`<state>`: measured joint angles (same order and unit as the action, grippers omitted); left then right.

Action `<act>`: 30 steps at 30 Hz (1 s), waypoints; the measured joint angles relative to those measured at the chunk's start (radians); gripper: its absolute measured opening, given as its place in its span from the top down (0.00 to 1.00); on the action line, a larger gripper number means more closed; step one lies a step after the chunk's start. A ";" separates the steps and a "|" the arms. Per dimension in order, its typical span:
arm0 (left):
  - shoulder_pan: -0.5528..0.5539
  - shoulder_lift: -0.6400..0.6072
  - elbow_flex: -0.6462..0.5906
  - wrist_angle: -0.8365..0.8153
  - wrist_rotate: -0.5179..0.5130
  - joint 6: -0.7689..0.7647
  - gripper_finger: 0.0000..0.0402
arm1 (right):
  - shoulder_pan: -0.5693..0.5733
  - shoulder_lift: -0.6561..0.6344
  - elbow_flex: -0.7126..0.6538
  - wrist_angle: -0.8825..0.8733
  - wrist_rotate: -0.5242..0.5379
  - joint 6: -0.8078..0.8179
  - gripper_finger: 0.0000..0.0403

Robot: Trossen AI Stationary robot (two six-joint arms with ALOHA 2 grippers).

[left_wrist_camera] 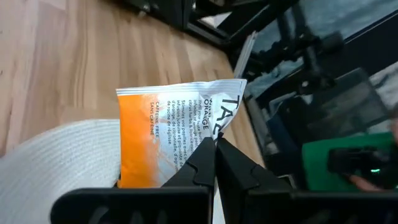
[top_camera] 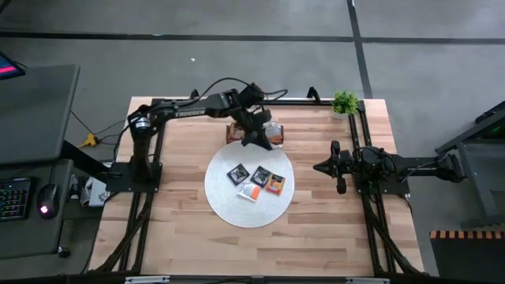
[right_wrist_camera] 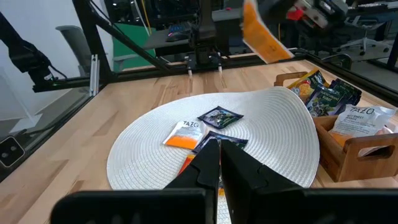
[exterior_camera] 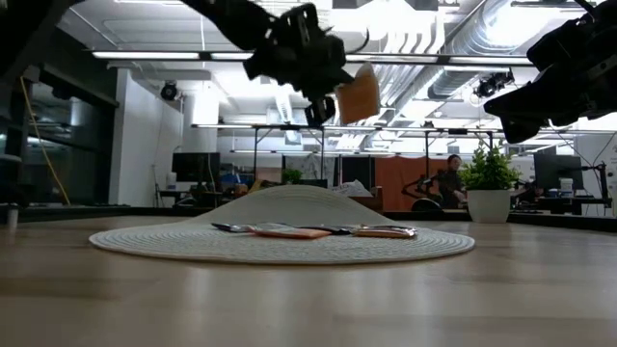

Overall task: Pick & Place Tea
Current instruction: Put the white tea bag into the right section of the wooden organizer

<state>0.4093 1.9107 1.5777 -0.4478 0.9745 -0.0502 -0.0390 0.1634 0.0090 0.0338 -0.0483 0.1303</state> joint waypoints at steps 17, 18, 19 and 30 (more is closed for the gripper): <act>0.138 0.165 0.038 0.255 0.067 -0.351 1.00 | 0.000 0.000 0.000 0.000 0.000 0.000 0.97; 0.139 0.178 0.057 0.251 0.068 -0.366 1.00 | 0.000 0.000 0.000 0.000 0.000 0.000 0.97; 0.142 0.195 0.082 0.245 0.068 -0.375 1.00 | 0.000 0.000 0.000 0.000 0.000 0.000 0.97; 0.164 0.297 0.337 -0.019 0.195 -0.236 1.00 | 0.000 0.000 0.000 0.000 0.000 0.000 0.97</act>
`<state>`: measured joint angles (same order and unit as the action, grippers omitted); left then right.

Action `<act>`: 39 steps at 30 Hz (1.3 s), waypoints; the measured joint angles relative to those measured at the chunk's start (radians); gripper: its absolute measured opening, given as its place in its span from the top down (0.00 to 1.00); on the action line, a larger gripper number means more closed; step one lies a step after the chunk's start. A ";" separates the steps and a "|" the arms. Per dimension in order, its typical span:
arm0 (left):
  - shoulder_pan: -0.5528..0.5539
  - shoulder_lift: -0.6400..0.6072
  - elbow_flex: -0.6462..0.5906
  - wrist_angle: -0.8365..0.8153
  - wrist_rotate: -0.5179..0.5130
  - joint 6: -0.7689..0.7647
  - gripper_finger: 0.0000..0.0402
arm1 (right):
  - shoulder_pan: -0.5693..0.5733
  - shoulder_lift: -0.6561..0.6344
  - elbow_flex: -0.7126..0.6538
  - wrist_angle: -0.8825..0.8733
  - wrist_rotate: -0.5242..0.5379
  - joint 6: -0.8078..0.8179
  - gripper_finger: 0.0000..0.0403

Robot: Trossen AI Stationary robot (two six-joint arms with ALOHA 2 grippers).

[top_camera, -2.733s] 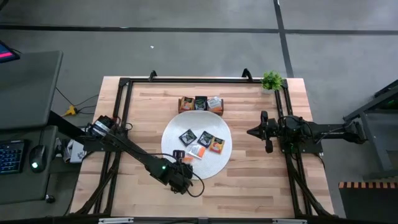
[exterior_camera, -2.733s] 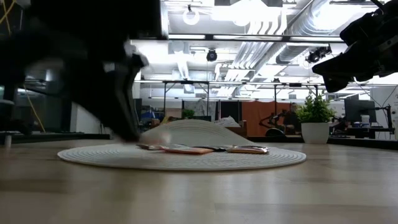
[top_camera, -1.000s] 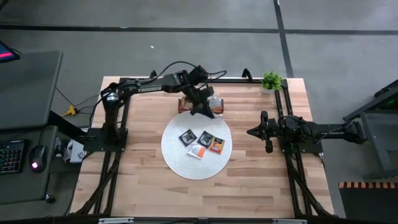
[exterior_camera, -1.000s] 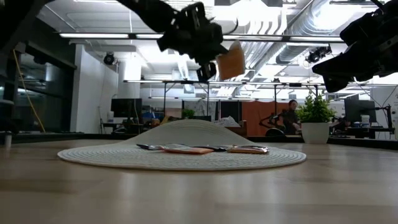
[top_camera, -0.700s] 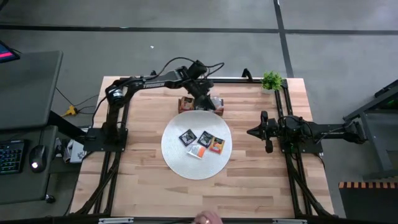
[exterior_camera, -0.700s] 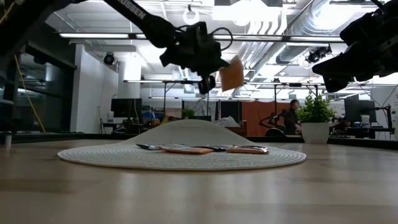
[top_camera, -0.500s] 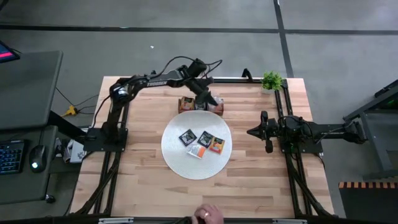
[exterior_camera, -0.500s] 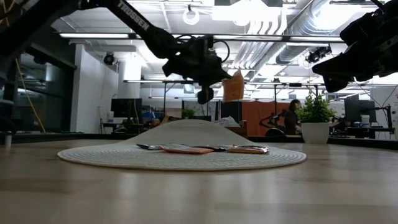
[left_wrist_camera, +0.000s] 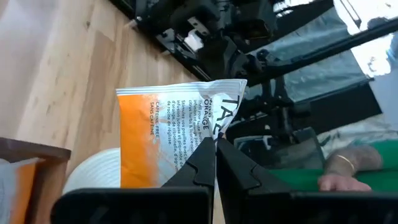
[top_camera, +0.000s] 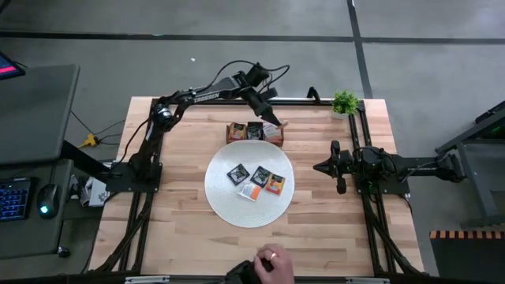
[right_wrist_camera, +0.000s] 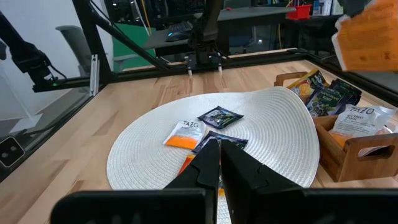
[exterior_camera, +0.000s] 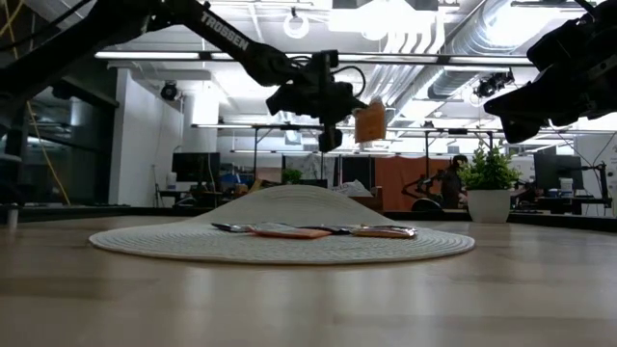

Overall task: Pick & Place Tea
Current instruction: Put the white tea bag into the right section of the wooden organizer

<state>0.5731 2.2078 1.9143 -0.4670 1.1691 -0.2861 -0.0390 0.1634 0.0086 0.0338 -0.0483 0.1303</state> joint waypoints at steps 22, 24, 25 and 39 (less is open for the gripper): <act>0.029 0.005 0.006 -0.249 -0.150 0.231 1.00 | 0.000 0.000 0.000 0.000 0.000 0.000 0.97; 0.029 0.005 0.006 -0.261 -0.160 0.235 1.00 | 0.000 0.000 0.000 0.000 0.000 0.000 0.97; 0.029 0.005 0.006 -0.263 -0.165 0.237 1.00 | 0.000 0.000 0.000 0.000 0.000 0.000 0.97; 0.006 0.004 0.014 -0.271 -0.241 0.230 1.00 | 0.000 0.000 0.000 0.000 0.000 0.000 0.97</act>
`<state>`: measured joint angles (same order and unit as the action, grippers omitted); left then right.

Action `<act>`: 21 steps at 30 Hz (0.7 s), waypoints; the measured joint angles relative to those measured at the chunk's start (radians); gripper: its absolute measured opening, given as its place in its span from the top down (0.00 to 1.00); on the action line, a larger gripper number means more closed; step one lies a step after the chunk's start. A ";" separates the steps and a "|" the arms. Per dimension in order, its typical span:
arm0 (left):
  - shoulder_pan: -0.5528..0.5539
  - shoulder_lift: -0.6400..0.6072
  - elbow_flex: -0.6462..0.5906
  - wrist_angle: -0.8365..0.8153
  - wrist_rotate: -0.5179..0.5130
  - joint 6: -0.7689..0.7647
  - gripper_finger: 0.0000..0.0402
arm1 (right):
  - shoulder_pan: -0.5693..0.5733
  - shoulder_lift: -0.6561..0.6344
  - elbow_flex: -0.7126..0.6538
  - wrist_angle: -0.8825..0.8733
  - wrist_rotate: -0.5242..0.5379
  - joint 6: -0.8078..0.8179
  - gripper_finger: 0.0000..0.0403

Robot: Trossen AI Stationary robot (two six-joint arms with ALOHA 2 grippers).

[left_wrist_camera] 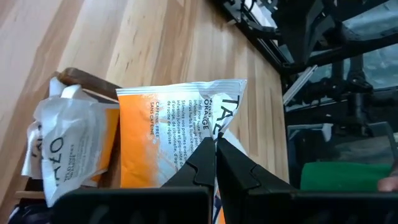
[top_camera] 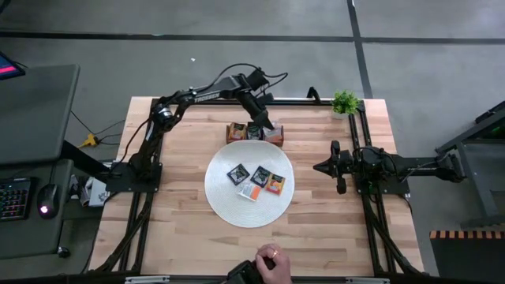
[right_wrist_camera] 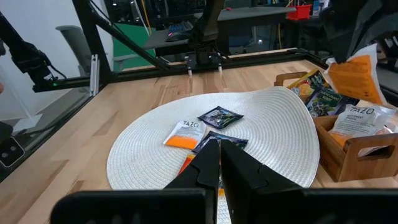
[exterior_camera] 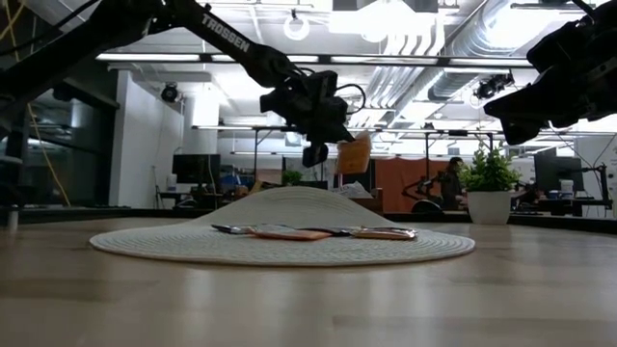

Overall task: Pick & Place Tea
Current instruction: Put the white tea bag into the right section of the wooden organizer

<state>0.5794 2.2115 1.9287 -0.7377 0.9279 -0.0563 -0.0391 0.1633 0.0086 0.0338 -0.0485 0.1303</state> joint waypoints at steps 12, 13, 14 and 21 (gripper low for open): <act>0.001 0.000 0.001 -0.006 -0.004 0.000 1.00 | 0.000 0.000 0.000 0.000 0.000 0.000 0.97; 0.001 0.000 0.001 -0.006 -0.003 0.000 1.00 | 0.000 0.000 0.000 0.000 0.000 0.000 0.97; 0.001 0.000 0.001 -0.006 0.000 0.000 1.00 | 0.000 0.000 0.000 0.000 0.000 0.000 0.97; -0.013 -0.009 0.001 -0.017 0.073 -0.007 1.00 | 0.000 0.000 0.000 0.000 0.000 0.000 0.97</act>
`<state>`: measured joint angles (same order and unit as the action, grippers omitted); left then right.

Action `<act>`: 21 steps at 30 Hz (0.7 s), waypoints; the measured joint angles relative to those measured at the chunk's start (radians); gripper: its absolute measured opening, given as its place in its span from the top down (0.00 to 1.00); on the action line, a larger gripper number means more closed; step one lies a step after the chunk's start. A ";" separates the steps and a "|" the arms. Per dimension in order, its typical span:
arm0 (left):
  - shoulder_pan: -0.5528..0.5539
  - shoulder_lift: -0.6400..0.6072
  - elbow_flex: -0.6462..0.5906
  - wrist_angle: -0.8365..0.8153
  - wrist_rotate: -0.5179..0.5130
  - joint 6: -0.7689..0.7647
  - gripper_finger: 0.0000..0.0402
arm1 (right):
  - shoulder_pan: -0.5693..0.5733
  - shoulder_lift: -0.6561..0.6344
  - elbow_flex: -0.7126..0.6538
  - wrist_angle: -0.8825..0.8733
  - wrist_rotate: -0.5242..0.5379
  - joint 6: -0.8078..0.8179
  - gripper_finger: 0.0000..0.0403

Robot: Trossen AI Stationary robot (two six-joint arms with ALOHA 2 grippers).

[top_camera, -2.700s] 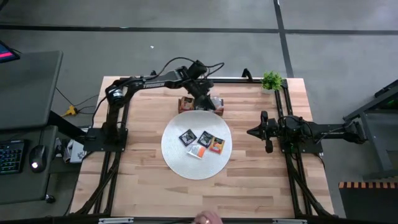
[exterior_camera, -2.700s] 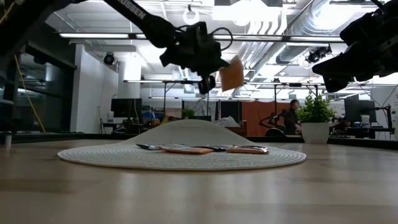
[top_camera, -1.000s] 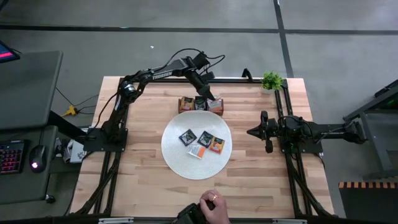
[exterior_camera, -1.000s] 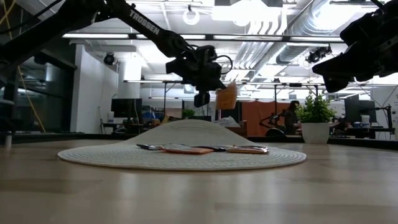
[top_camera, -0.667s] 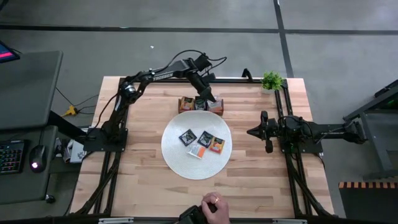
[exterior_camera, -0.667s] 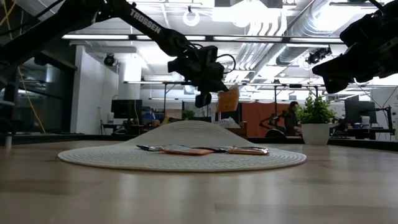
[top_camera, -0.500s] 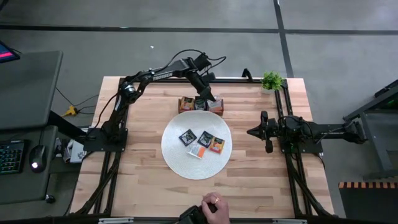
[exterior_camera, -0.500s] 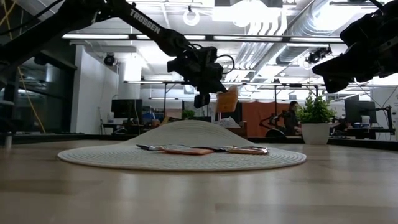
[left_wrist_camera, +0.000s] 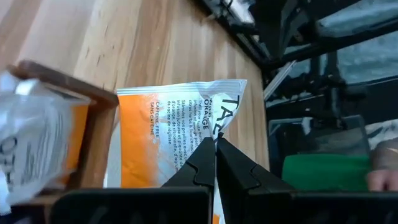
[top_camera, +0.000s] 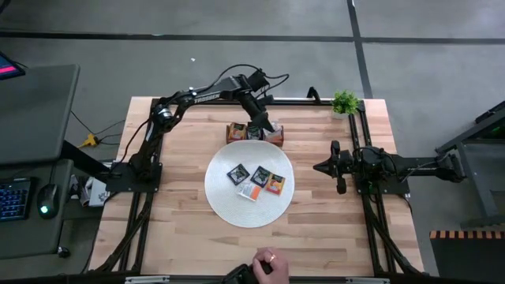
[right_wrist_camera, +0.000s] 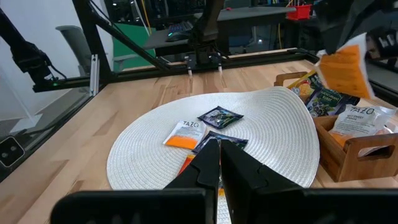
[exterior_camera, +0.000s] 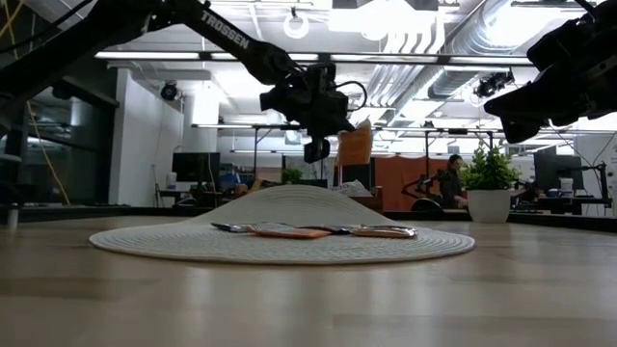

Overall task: Pick & Place Tea
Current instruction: Put the white tea bag into the right section of the wooden organizer

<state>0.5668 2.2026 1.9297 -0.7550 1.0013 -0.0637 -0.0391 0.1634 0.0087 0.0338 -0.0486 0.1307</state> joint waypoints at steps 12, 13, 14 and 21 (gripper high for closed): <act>-0.054 -0.183 -0.001 -0.184 -0.267 0.290 1.00 | 0.000 0.000 0.000 0.000 0.000 0.000 0.97; -0.065 -0.193 0.003 -0.184 -0.324 0.313 1.00 | 0.000 0.000 0.000 0.000 0.000 0.000 0.97; -0.074 -0.206 0.003 -0.199 -0.388 0.336 1.00 | 0.000 0.000 0.000 0.000 0.000 0.000 0.97; -0.172 -0.249 -0.001 -0.249 -0.634 0.509 1.00 | 0.000 0.000 0.000 0.000 0.000 0.000 0.97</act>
<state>0.3949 1.9536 1.9289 -1.0037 0.3669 0.4450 -0.0387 0.1631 0.0088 0.0338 -0.0485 0.1303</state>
